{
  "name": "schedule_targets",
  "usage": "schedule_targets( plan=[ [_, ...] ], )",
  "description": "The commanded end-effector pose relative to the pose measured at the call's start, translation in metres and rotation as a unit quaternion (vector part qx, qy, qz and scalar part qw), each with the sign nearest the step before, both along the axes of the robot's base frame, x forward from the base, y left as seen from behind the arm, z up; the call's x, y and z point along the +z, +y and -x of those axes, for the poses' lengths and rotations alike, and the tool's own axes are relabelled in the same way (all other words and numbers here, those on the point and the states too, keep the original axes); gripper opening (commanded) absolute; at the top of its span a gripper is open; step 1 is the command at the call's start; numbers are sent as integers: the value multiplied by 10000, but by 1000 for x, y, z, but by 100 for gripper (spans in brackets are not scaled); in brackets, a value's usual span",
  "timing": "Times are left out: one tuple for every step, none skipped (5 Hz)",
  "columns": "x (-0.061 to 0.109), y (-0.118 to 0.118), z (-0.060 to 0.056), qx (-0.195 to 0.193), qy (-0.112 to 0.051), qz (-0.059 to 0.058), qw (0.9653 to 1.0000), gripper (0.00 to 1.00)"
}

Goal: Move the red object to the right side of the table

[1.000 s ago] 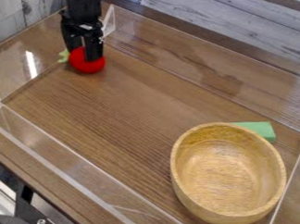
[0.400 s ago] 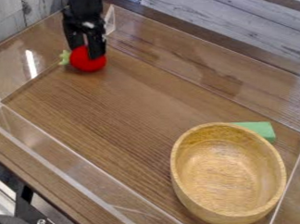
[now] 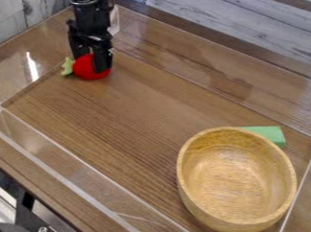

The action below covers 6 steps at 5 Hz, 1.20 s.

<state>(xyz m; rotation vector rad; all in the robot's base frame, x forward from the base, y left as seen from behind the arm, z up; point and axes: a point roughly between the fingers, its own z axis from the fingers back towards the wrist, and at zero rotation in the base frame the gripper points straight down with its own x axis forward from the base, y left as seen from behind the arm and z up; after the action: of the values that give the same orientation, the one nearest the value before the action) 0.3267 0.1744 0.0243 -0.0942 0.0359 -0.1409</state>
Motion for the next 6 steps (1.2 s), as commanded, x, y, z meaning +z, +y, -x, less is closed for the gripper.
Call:
schedule_targets(
  plan=[
    [13,-5,2,-24,-107,47,9999,0],
    [24,-7,10,54,-133,213,9997,0],
    [37,-14,14,6,-171,434,9989,0],
    [48,-20,19,-33,-191,647,9977,0],
    [67,-23,26,-77,-182,818,9965,0],
    [81,-31,32,-181,-179,956,9951,0]
  ],
)
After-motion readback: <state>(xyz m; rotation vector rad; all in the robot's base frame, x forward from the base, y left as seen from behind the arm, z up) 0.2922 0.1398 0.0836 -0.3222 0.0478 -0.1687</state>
